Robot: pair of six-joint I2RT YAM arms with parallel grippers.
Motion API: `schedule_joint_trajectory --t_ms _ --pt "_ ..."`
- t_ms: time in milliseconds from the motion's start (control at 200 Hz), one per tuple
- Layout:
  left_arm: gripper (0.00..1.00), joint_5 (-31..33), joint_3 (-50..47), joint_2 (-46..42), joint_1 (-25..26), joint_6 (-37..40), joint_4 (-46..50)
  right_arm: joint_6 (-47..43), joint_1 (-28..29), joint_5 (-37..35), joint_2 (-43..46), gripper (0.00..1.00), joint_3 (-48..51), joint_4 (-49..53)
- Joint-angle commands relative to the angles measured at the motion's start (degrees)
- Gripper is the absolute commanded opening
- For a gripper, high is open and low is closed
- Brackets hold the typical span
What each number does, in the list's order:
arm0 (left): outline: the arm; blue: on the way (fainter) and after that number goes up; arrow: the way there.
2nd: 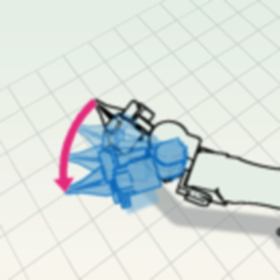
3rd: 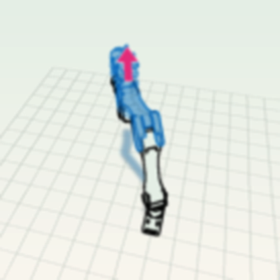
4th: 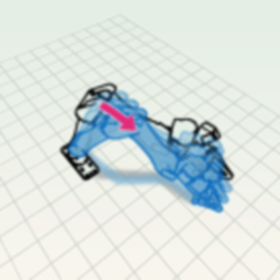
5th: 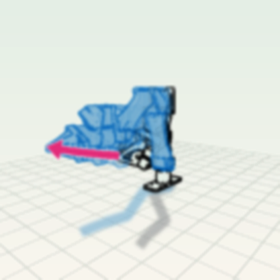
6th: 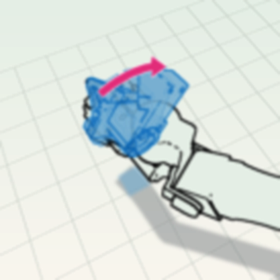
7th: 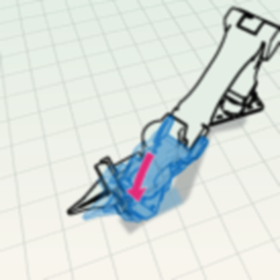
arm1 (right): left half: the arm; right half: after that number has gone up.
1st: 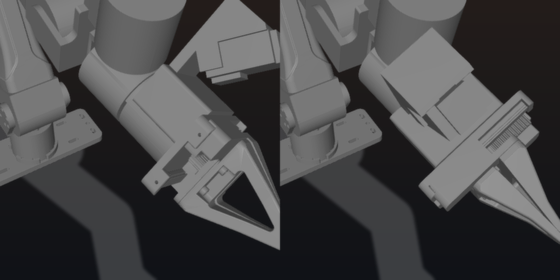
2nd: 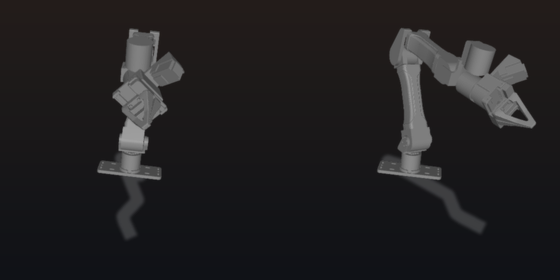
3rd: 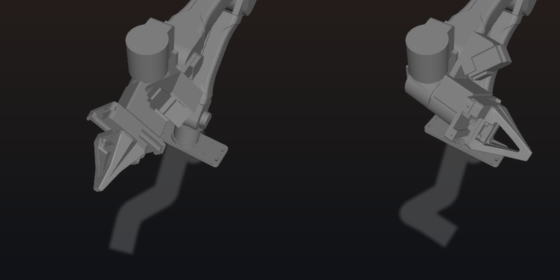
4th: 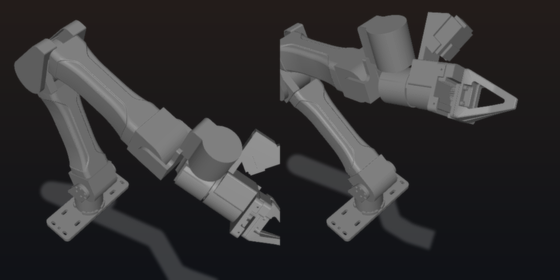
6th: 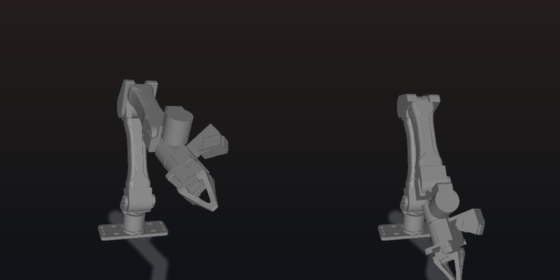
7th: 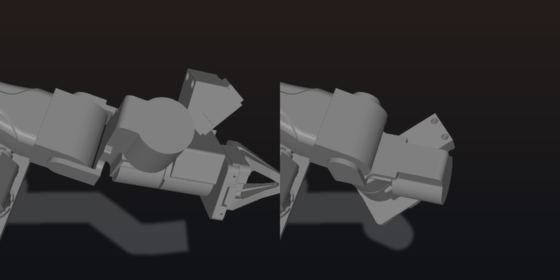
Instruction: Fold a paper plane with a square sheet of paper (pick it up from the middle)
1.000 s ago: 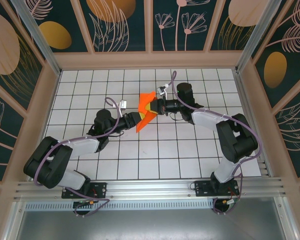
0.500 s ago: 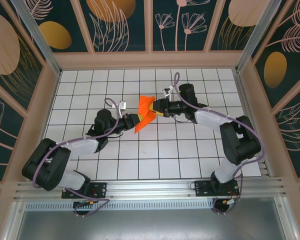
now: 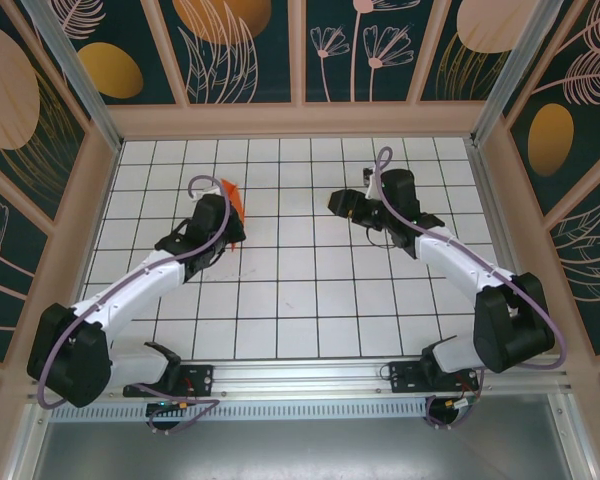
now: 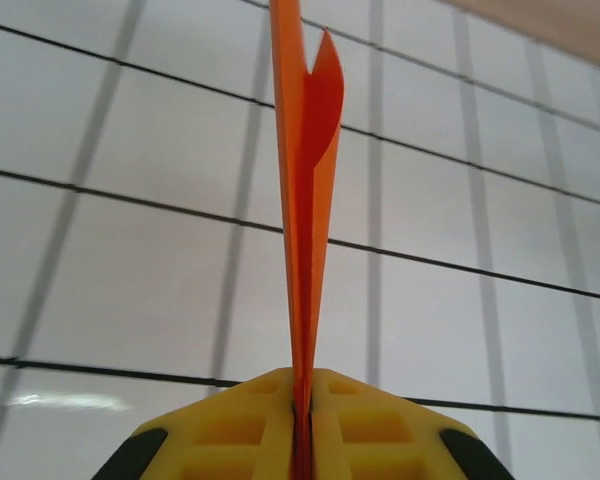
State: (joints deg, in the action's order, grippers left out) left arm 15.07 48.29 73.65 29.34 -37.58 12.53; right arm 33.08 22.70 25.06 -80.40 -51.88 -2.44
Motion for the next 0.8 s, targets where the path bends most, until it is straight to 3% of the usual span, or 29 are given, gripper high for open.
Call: schedule_joint_trajectory --t_ms 0,150,320,525,796 --pt "0.12 16.4 3.2 4.8 1.6 1.7 15.5 -0.7 0.1 -2.7 -0.8 0.62 0.5 0.6" --pt "0.12 23.2 6.7 13.4 4.6 -0.4 18.9 -0.5 0.1 -2.6 -1.9 0.62 0.2 1.0" --pt "0.14 23.1 10.9 22.3 7.3 -1.6 18.2 -0.3 0.0 -3.1 -2.4 0.62 0.3 1.3" --pt "0.26 14.3 11.7 28.0 9.1 -1.7 11.1 0.0 0.0 -3.6 -3.0 0.62 0.5 1.7" --pt "0.51 4.4 8.1 24.1 9.0 -1.1 3.6 -0.2 0.2 -3.2 -4.1 0.61 0.1 2.4"
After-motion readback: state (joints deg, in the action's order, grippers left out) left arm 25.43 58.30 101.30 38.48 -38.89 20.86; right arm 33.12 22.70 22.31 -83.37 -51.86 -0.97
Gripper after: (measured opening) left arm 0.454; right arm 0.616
